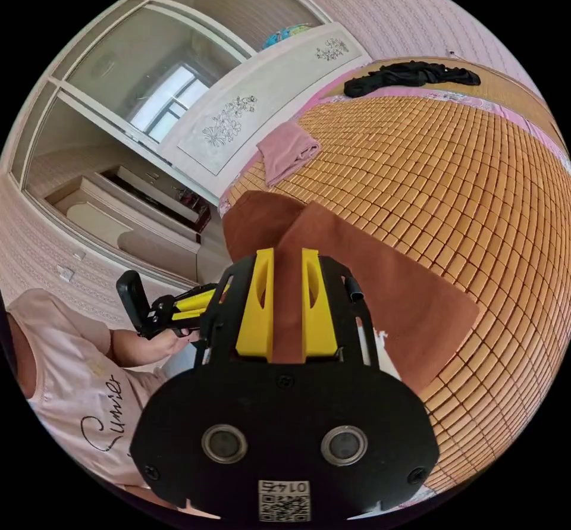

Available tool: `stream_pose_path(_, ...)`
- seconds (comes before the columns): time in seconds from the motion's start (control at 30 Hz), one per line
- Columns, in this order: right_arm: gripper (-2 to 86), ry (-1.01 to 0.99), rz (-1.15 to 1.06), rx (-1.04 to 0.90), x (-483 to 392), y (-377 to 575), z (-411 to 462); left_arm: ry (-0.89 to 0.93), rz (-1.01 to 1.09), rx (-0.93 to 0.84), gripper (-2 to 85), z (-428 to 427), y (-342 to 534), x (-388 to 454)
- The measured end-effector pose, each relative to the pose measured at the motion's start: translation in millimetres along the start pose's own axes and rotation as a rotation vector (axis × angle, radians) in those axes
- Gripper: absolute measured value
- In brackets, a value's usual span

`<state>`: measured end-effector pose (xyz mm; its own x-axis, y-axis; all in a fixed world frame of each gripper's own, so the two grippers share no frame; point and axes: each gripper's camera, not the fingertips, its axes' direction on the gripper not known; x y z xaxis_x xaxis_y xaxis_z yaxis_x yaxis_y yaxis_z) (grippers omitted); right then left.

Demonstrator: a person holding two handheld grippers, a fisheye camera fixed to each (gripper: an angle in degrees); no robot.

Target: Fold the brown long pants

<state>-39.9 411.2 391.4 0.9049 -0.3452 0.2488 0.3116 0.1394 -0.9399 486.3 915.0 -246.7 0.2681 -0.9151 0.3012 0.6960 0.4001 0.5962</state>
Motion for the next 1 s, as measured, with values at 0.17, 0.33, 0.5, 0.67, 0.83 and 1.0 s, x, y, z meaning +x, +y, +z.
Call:
stream_pose_path(0.17,6.0,0.181,-0.07,-0.097,-42.4,-65.7,27.3,0.062,-0.137,0.044,5.9,-24.3,19.0,-61.5)
stream_pose_path(0.33,8.7,0.369,-0.194,-0.233,-94.0,-172.2,66.5,0.144,0.103,-0.137,10.0,17.1,-6.7,-22.7)
stream_pose_path(0.5,7.6,0.517,-0.264,-0.466,-115.1,-236.4,119.1,0.008,0.206,-0.233,8.5,49.5,-2.9,-5.4)
stream_pose_path(0.67,0.5,0.503,-0.365,-0.39,-164.8,-282.8,78.3,0.087,0.164,-0.144,0.9,15.9,0.4,-17.9)
stream_pose_path(0.83,0.0,0.356,-0.414,-0.364,-204.1,-346.9,48.8,0.145,0.135,-0.17,-0.8,-18.0,11.0,-32.3)
stream_pose_path(1.0,1.4,0.401,-0.367,-0.486,-200.8,-393.7,85.5,0.132,0.104,-0.294,-0.9,0.6,17.2,-39.1)
